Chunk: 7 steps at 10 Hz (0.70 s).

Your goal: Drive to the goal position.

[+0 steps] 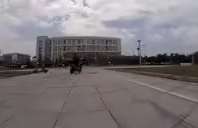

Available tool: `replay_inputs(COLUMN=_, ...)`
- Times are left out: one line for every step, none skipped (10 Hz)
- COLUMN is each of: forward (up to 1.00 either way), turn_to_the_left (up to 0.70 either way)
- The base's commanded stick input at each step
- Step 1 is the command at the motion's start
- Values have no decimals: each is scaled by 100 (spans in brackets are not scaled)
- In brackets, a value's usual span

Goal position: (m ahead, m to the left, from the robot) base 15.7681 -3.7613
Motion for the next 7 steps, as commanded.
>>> replay_inputs(forward=70, turn_to_the_left=0)
replay_inputs(forward=70, turn_to_the_left=0)
replay_inputs(forward=70, turn_to_the_left=0)
replay_inputs(forward=70, turn_to_the_left=0)
replay_inputs(forward=70, turn_to_the_left=0)
replay_inputs(forward=70, turn_to_the_left=0)
replay_inputs(forward=70, turn_to_the_left=0)
